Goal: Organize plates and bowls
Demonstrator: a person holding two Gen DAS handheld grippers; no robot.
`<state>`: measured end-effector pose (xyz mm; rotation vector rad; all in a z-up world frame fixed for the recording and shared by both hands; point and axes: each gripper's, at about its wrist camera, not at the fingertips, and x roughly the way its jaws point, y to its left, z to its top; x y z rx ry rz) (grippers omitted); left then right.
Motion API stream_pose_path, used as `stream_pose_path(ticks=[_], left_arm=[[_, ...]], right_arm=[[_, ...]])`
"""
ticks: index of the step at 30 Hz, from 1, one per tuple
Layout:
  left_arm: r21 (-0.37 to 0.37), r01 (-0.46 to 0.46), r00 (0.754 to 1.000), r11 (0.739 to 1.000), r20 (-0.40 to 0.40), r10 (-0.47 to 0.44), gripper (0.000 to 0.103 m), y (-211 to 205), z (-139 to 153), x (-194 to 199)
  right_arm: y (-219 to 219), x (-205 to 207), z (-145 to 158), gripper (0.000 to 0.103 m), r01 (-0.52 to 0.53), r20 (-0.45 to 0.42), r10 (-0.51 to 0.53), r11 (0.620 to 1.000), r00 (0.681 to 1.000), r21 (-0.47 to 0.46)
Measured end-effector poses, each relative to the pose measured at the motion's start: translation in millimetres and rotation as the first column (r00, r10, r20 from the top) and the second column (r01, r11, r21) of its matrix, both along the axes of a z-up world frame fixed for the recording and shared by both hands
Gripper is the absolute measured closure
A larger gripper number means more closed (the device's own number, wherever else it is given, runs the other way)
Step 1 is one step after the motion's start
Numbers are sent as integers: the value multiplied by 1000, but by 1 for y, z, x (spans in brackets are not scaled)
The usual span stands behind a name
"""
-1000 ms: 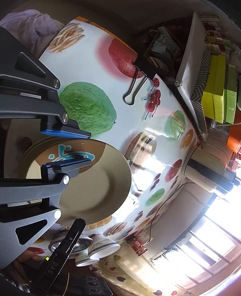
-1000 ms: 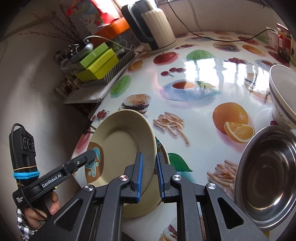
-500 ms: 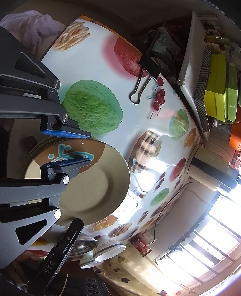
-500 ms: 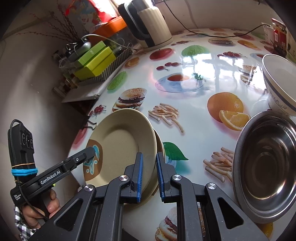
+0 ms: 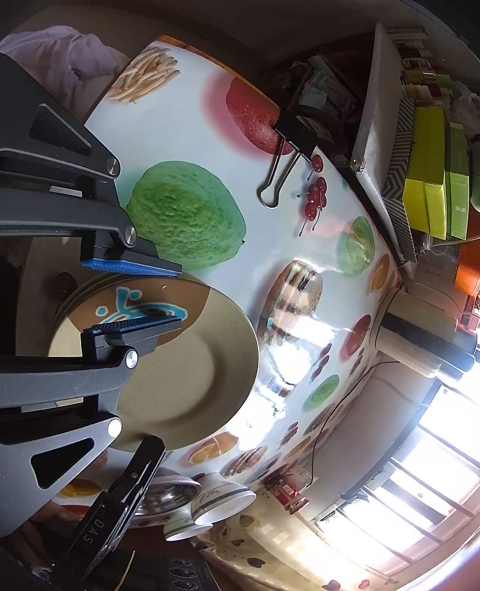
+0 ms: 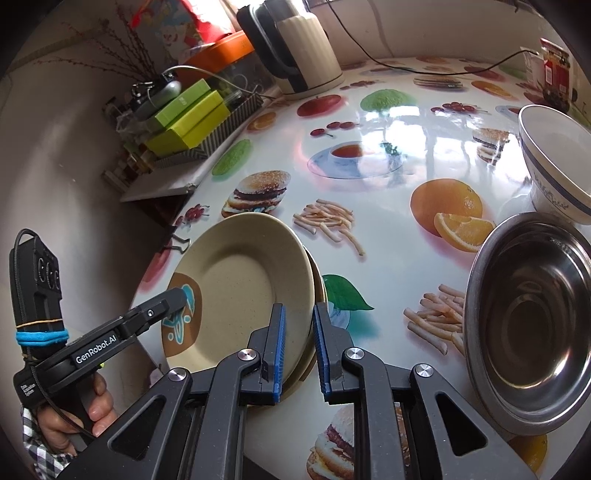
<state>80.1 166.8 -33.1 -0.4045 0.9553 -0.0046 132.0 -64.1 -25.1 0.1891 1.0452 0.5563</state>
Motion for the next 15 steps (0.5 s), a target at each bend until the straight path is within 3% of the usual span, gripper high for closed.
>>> stream_pose_path(ticks=[15], left_arm=[[2, -5, 1000, 1000, 7, 5, 81, 2, 0, -1]], right_arm=[[2, -2, 1, 86, -4, 22, 4, 1000, 1000, -23]])
